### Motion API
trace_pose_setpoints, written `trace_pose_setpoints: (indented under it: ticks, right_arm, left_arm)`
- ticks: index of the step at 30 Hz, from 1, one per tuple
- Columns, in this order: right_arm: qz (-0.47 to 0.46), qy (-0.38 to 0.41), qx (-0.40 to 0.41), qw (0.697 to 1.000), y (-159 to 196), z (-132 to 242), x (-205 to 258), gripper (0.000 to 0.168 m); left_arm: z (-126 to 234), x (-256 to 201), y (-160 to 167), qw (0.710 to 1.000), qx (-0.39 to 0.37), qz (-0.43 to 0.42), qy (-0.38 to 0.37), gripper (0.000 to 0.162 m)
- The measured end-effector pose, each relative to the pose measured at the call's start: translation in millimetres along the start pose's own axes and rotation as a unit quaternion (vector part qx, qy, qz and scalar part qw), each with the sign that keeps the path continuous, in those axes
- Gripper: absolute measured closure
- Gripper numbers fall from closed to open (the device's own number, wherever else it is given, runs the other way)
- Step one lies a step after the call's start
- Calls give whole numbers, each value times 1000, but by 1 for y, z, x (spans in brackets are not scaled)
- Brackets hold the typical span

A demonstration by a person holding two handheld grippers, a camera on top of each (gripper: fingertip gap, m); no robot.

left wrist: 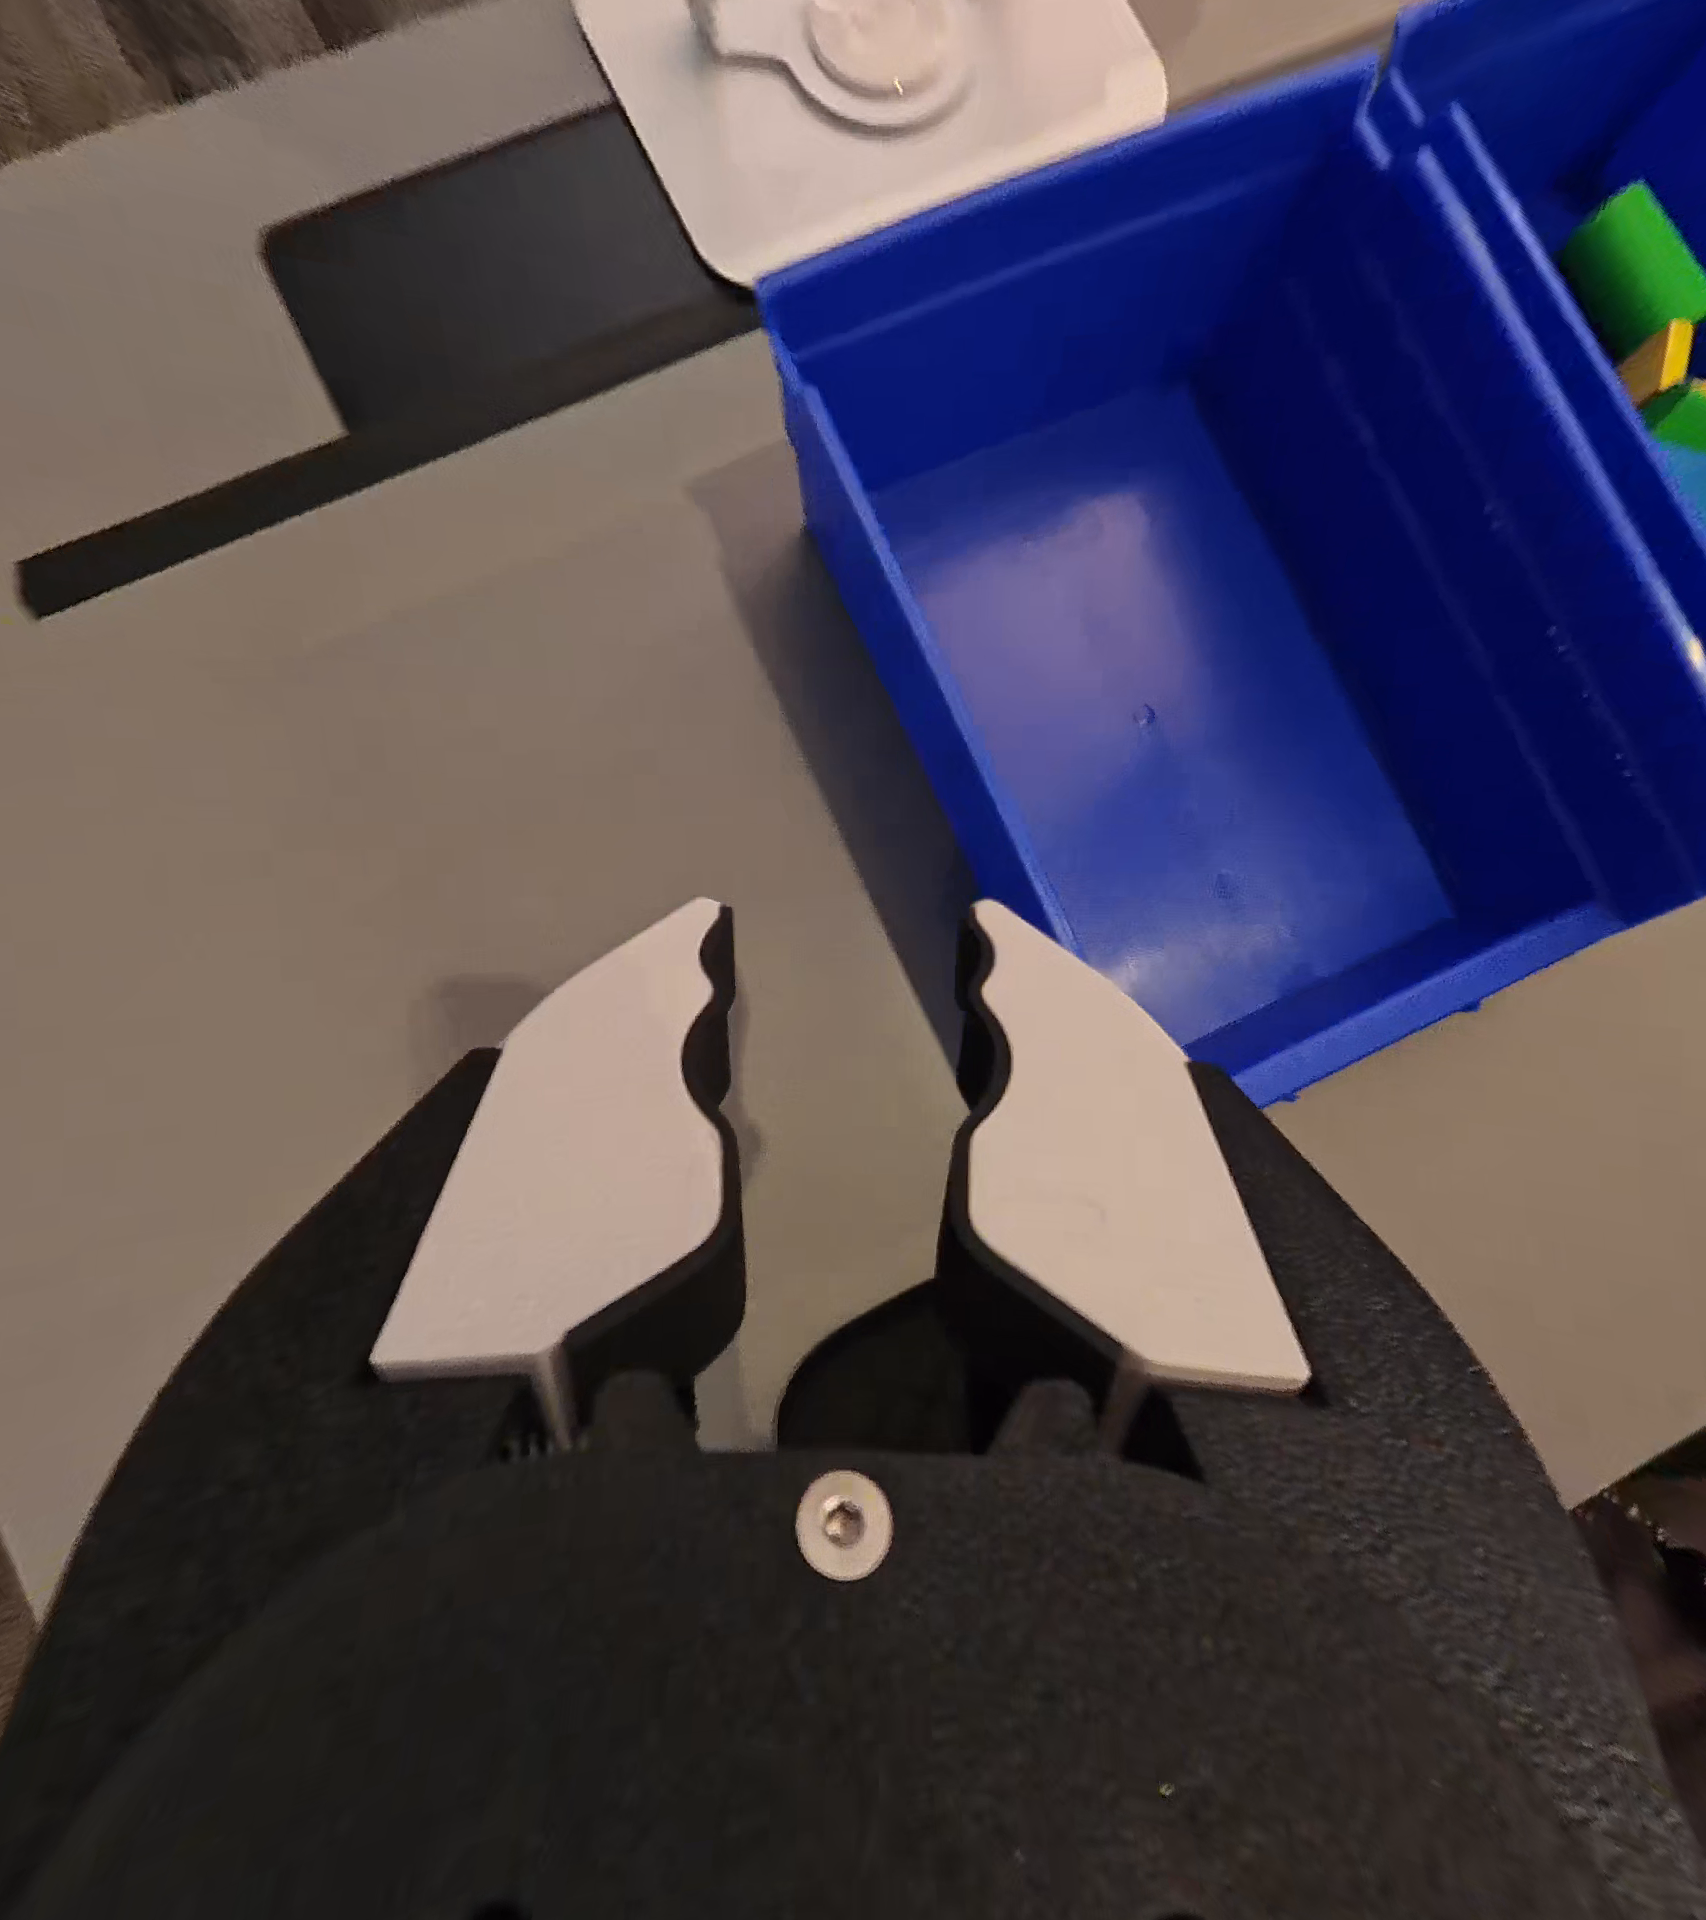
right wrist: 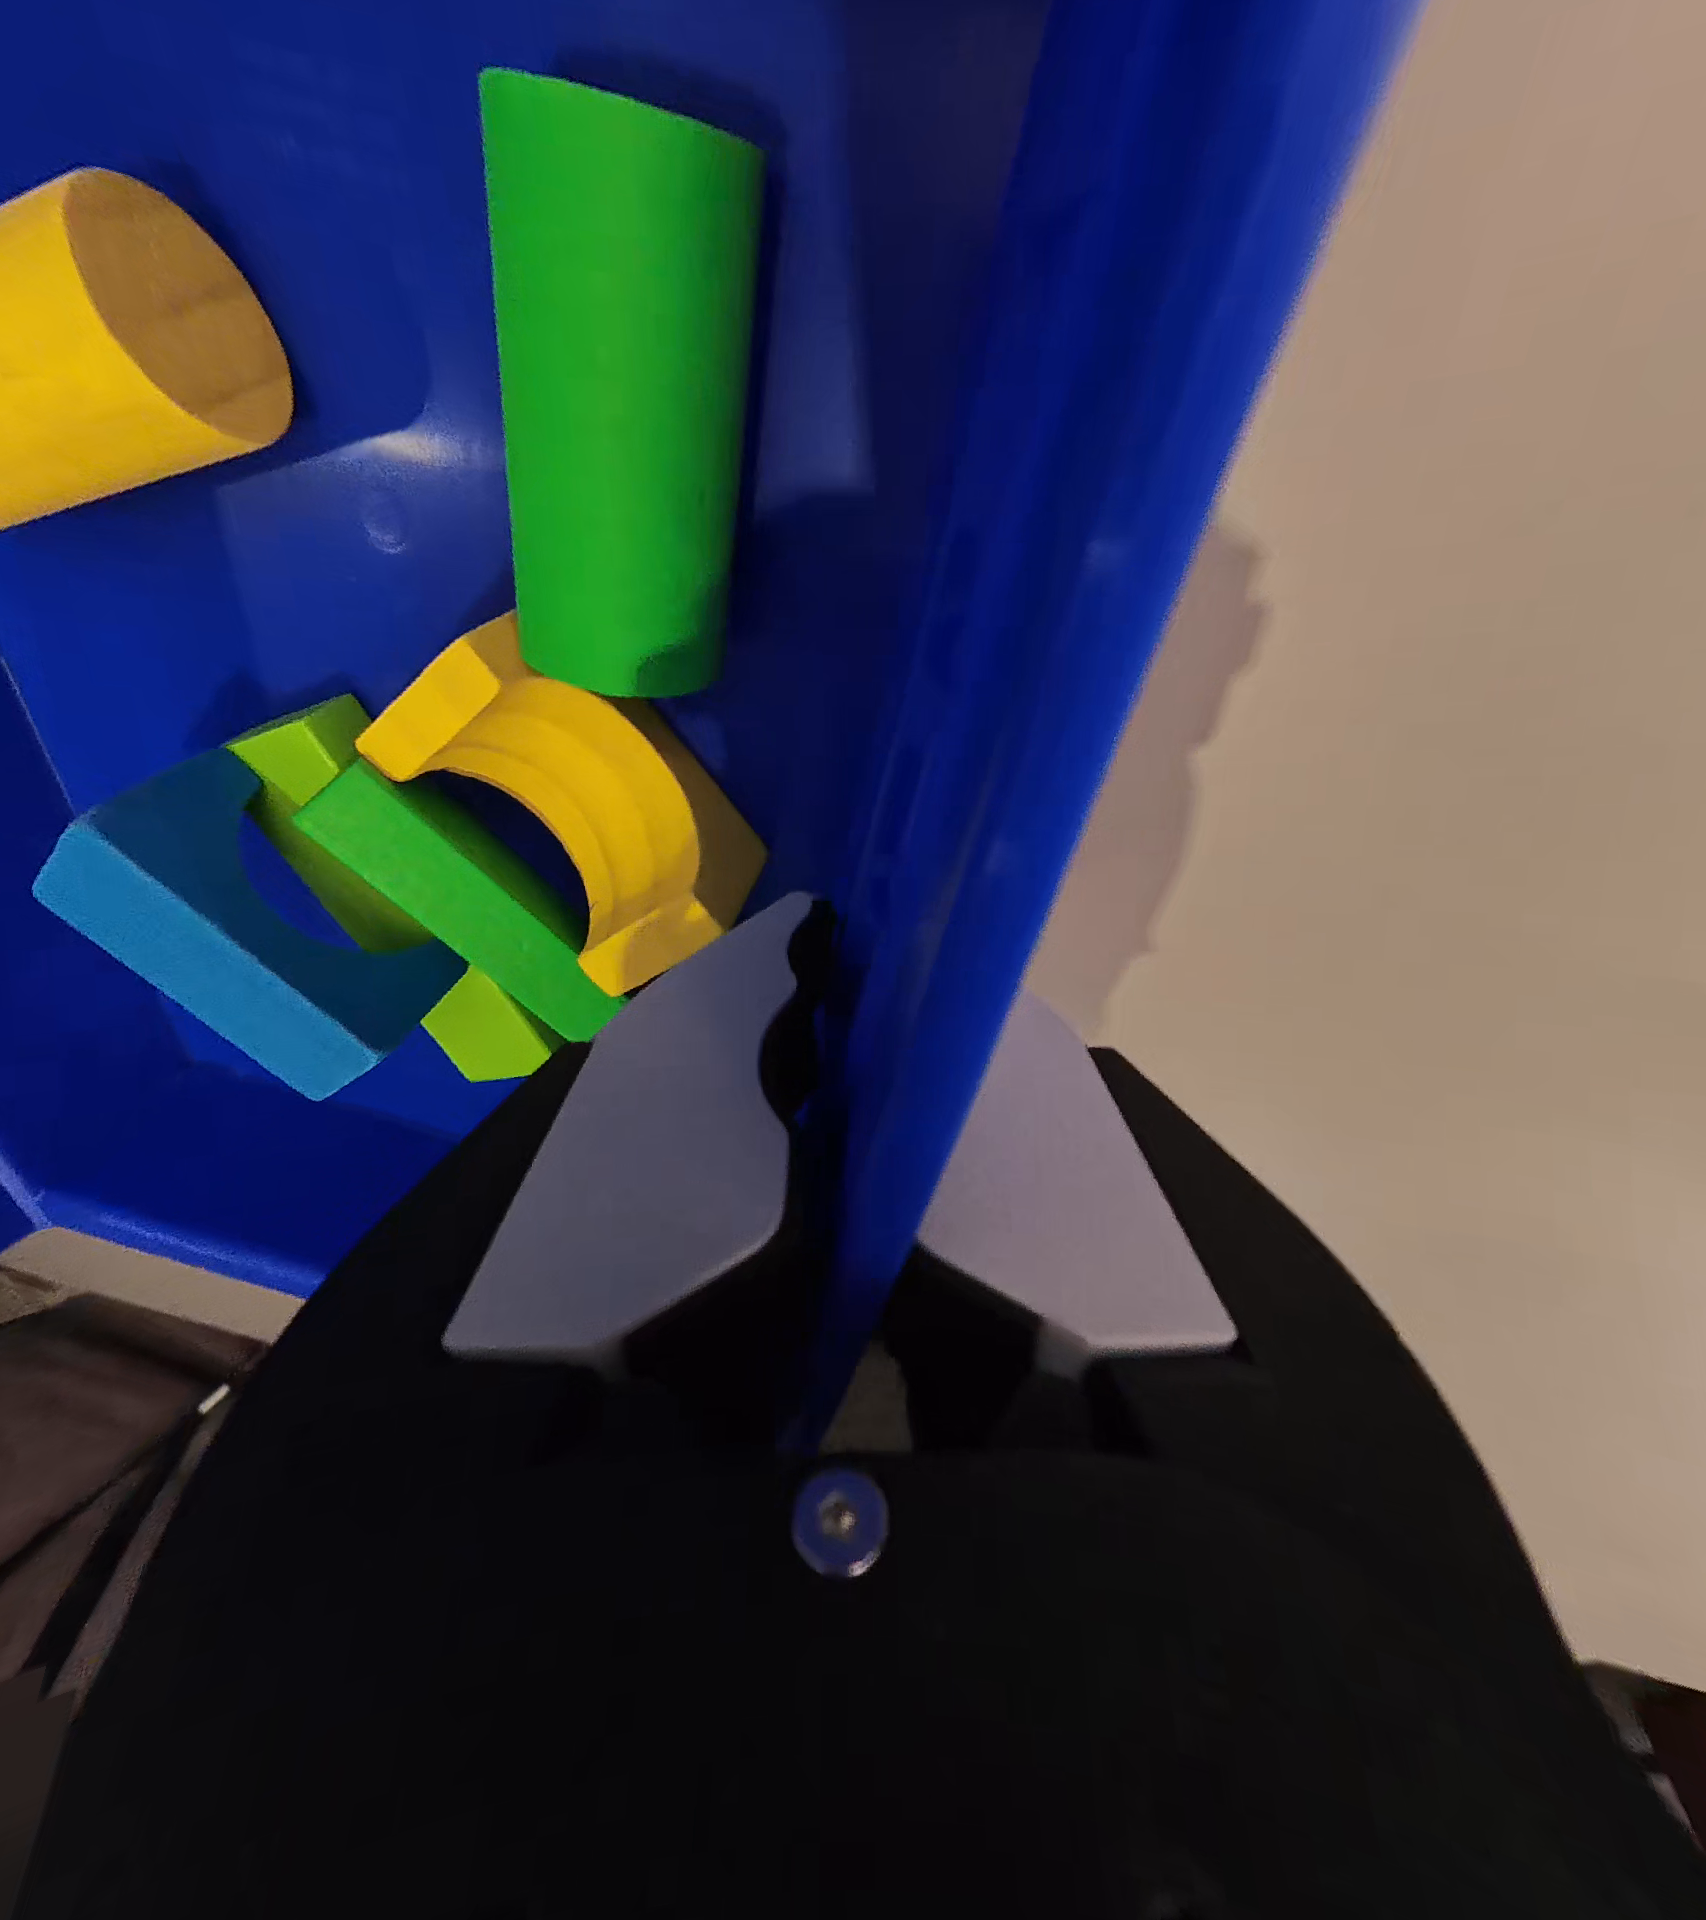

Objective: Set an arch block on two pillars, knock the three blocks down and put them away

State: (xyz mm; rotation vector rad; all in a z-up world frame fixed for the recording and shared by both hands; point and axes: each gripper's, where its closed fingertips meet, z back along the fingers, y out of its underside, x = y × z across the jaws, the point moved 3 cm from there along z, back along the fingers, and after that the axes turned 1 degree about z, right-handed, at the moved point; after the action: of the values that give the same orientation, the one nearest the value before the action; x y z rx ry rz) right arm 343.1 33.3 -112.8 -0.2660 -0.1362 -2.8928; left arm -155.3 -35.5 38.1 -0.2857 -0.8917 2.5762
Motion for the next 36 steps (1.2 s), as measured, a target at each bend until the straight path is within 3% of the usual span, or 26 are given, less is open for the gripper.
trace_pose_setpoints:
  ticks: [4, 9, 13, 16, 21, 28, 32, 36]
  right_arm:
    - [-11, 1, 12, 1000, 24, 21, -10, 162]
    - [-17, 39, -25, 999, 33, 82, 5, 162]
    - [8, 53, -37, 998, 18, 127, 59, 162]
    - [60, 60, -38, 996, -10, 139, 125, 163]
    - [178, 40, -34, 983, -65, 109, 269, 163]
    - [280, -55, 14, 958, -96, 40, 459, 162]
    - [295, -58, 30, 953, -101, 15, 521, 162]
    - [276, -68, 32, 958, -109, -17, 544, 161]
  left_arm:
    - [37, 14, 4, 998, -61, 28, 6, 126]
    - [62, 11, 1, 992, -119, 30, 38, 127]
    - [71, 10, 3, 991, -131, 27, 29, 121]
    - [80, 11, 6, 990, -136, 31, 7, 118]
    - [104, 25, 17, 983, -156, 55, -74, 99]
    - [151, 32, 37, 962, -213, 97, -143, 101]
    - [164, 9, 38, 958, -239, 65, -142, 104]
    - [161, 8, 35, 957, -243, 40, -151, 106]
